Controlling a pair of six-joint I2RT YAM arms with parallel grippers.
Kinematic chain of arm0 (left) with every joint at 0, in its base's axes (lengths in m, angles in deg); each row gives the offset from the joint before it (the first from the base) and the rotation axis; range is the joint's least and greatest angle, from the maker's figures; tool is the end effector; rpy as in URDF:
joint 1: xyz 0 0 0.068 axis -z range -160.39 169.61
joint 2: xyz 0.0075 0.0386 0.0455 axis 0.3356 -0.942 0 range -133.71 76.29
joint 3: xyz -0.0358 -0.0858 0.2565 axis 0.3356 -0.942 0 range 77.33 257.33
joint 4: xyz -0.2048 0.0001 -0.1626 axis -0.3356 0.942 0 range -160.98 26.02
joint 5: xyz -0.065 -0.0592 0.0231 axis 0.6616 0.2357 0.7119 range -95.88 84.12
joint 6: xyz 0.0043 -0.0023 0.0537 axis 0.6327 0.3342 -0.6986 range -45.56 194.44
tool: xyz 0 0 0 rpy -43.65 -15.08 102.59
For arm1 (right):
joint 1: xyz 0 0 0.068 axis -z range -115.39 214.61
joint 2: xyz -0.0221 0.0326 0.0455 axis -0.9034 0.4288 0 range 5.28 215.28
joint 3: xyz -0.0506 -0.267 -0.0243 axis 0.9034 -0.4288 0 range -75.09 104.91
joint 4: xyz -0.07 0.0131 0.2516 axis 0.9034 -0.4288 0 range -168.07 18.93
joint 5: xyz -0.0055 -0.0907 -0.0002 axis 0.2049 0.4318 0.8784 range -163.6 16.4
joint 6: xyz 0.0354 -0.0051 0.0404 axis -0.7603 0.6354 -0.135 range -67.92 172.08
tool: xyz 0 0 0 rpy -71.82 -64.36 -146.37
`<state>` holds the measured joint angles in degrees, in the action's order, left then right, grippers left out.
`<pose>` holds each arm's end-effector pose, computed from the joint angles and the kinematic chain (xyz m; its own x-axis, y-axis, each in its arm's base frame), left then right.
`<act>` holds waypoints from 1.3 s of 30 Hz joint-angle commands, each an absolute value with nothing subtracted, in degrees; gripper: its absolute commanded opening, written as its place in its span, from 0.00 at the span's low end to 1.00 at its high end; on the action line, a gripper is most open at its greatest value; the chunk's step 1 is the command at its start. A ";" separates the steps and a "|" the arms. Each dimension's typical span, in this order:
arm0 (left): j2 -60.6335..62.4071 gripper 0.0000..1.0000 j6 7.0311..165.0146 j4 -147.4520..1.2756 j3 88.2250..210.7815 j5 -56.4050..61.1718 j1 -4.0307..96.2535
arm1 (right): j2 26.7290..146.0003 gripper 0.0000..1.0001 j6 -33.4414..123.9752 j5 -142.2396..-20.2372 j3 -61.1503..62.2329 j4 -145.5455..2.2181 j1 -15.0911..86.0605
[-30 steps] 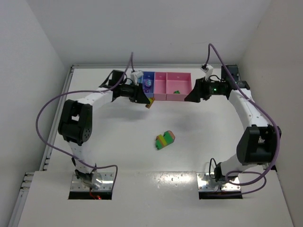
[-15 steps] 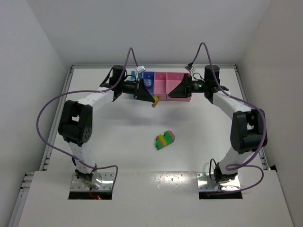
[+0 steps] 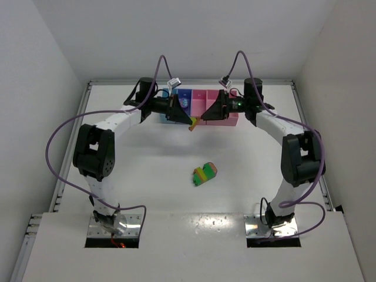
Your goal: Sort the legos into containers by color
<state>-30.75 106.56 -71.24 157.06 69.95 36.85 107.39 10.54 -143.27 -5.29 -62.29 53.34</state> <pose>0.3874 -0.1564 0.2691 -0.8449 0.1260 -0.5198 0.5290 0.0528 -0.8470 0.3795 0.1098 0.2569 -0.8971 0.0562 -0.4382 -0.4224 0.1811 0.8881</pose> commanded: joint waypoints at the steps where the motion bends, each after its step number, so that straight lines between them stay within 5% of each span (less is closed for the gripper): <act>1: -30.93 0.20 106.44 -71.60 159.86 72.34 37.37 | 108.20 0.75 10.69 -144.70 -2.58 -59.47 51.96; 9: -30.93 0.20 106.44 -71.60 159.86 72.34 37.89 | 109.35 0.72 11.74 -145.84 -1.44 -59.47 49.93; 23: -30.41 0.20 105.38 -71.07 159.34 70.24 36.58 | 108.92 0.12 14.20 -149.18 -2.05 -60.34 50.02; 39: -31.99 0.17 104.86 -70.74 167.15 50.58 26.56 | 100.21 0.02 32.12 -146.11 -6.10 -78.62 52.31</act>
<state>-31.74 106.45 -72.28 164.82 55.33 25.13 102.41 27.22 -145.98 -5.90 -76.46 52.16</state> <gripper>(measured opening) 0.407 0.369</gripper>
